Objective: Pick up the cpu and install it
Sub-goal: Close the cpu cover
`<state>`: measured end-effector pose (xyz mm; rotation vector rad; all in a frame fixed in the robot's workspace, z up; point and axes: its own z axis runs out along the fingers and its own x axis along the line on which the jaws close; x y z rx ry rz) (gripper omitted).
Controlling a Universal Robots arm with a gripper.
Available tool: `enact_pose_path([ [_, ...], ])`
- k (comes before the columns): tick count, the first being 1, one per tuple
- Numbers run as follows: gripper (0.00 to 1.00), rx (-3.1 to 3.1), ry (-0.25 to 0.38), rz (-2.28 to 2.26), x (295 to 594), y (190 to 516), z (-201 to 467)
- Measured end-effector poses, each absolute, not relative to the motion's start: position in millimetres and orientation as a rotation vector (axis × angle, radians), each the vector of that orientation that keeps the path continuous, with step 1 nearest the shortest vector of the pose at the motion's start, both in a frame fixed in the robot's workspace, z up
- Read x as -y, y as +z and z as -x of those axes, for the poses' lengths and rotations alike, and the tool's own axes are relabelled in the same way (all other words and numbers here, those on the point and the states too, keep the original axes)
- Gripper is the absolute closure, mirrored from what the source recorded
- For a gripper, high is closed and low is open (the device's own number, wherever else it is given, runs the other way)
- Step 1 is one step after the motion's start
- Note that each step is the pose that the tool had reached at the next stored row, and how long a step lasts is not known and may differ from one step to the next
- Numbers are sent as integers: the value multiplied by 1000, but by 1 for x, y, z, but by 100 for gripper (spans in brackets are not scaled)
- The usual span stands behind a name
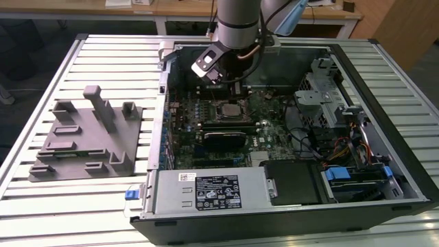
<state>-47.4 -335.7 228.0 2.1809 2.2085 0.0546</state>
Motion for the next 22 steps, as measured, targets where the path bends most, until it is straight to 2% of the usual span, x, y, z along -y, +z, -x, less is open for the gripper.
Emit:
enact_pose_path([
  [22, 89, -2208, 55, -2181, 336, 237, 47],
])
